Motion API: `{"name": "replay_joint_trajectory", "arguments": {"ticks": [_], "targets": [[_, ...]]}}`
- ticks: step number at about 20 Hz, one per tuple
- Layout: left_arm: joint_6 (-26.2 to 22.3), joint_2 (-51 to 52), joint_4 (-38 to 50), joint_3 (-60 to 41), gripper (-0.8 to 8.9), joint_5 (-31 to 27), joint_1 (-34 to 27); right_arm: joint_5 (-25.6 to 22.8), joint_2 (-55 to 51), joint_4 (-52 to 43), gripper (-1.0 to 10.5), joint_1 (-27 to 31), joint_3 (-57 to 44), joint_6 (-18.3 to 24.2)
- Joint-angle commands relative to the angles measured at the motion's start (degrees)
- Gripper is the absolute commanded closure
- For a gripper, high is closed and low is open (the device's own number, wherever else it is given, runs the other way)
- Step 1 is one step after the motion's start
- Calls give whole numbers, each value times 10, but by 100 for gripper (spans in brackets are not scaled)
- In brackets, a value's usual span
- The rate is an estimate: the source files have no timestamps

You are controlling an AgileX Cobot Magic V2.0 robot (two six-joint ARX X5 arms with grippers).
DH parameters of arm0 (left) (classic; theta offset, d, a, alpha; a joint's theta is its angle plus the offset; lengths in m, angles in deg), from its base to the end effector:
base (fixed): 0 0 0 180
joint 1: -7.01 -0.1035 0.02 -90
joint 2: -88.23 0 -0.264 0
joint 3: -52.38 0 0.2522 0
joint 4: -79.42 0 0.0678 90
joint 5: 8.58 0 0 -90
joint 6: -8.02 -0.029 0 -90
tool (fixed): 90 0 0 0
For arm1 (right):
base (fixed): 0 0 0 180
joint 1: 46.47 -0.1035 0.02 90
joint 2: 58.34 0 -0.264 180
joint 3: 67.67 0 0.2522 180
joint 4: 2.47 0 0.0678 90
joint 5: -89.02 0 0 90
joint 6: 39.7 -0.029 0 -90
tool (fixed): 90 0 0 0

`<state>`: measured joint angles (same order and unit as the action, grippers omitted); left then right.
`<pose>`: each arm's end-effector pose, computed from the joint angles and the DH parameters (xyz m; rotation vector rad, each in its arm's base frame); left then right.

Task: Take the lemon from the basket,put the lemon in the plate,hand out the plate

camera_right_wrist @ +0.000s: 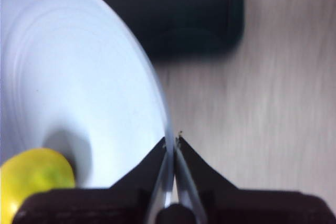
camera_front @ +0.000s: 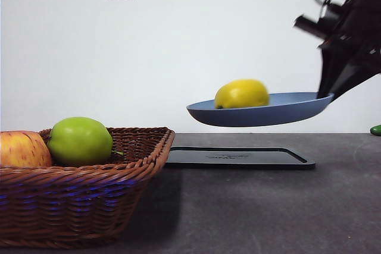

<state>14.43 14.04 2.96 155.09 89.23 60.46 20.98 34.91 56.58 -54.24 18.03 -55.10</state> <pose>0.1364 -0.1906 0.4063 0.2437 0.8597 -0.9543 0.3182 0.0544 0.2470 0.3775 1.2236 0.3001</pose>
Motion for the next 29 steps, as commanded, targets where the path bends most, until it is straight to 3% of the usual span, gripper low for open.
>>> {"name": "replay_joint_trajectory", "arguments": {"ticks": [1,7,15,20,22,26,29], "targets": [[-4,13,-10,12,451,-2,5,6,73,-18,944,3,69,7],[-4,28,-32,12,451,-3,5,7,232,-44,944,11,203,-8],[-1,26,-16,12,451,-16,5,34,299,-71,923,26,220,-25],[-3,26,-14,12,451,-62,5,37,296,-77,711,33,221,-20],[-7,26,-7,12,451,-99,5,36,282,-61,713,37,221,-12],[-28,21,26,12,452,-230,4,67,213,10,715,44,221,23],[-75,11,49,12,541,-245,-10,65,140,94,807,29,221,72]]}}
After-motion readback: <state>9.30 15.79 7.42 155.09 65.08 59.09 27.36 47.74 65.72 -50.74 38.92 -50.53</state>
